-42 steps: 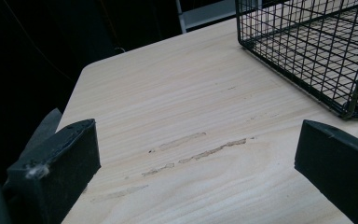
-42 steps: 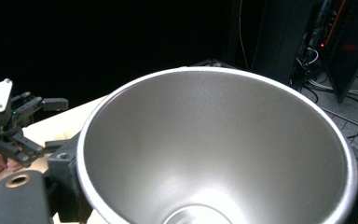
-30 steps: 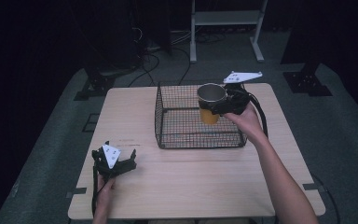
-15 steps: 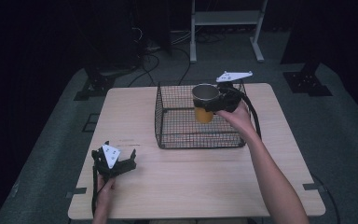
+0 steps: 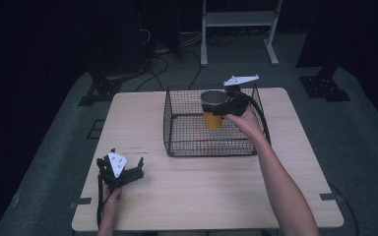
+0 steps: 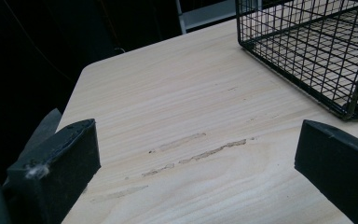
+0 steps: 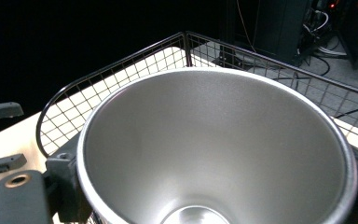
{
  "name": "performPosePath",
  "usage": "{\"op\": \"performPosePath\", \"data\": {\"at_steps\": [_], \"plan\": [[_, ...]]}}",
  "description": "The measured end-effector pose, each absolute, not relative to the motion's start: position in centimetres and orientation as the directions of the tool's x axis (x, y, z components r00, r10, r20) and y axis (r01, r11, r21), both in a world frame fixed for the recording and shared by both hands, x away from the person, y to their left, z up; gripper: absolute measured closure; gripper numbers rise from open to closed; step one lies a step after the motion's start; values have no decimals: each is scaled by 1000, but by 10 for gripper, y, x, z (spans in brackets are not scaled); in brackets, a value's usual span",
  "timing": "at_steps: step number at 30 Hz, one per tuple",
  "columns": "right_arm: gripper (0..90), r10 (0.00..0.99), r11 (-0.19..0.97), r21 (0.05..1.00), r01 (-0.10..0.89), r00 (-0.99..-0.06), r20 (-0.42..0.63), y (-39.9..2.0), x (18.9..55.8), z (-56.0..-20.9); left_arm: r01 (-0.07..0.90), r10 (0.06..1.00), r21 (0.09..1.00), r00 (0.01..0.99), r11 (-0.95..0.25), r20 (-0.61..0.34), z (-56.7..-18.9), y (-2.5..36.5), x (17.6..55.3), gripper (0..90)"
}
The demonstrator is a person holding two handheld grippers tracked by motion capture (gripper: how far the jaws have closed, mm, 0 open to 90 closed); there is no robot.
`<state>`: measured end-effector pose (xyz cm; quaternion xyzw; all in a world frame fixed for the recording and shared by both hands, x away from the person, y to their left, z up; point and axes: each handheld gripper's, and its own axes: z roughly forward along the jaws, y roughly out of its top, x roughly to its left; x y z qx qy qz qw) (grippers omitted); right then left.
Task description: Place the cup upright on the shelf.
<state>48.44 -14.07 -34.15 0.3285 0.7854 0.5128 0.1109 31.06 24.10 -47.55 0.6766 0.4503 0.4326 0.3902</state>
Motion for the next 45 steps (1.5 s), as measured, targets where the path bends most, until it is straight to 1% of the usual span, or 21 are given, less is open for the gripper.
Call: {"op": "performPosePath", "data": {"at_steps": [7,14,19,24,30,32,37,40,45], "plan": [[115,623,305,857,414,-768,149,-134,495,-351,271,947,918,221,-288,232,-475,241,311,0],[114,633,308,848,431,-758,156,-133,504,-361,269,947,919,221,-290,234,-476,241,310,0],[113,650,342,827,446,-748,135,-132,509,-369,270,947,918,221,-289,233,-475,241,310,0],[110,662,344,807,481,-734,155,-133,515,-378,271,947,918,219,-289,234,-476,241,311,0],[110,672,369,791,489,-728,137,-131,519,-386,271,947,918,220,-290,235,-476,241,310,0],[110,670,392,784,480,-734,114,-128,520,-388,271,947,918,219,-290,234,-476,241,310,0],[110,657,415,776,474,-747,104,-123,522,-393,271,947,918,219,-289,234,-476,241,310,0],[106,667,449,757,475,-742,69,-121,523,-396,270,947,918,219,-290,235,-476,241,310,0],[99,673,453,741,495,-735,79,-121,526,-401,271,947,918,219,-288,233,-475,241,310,0]]}}
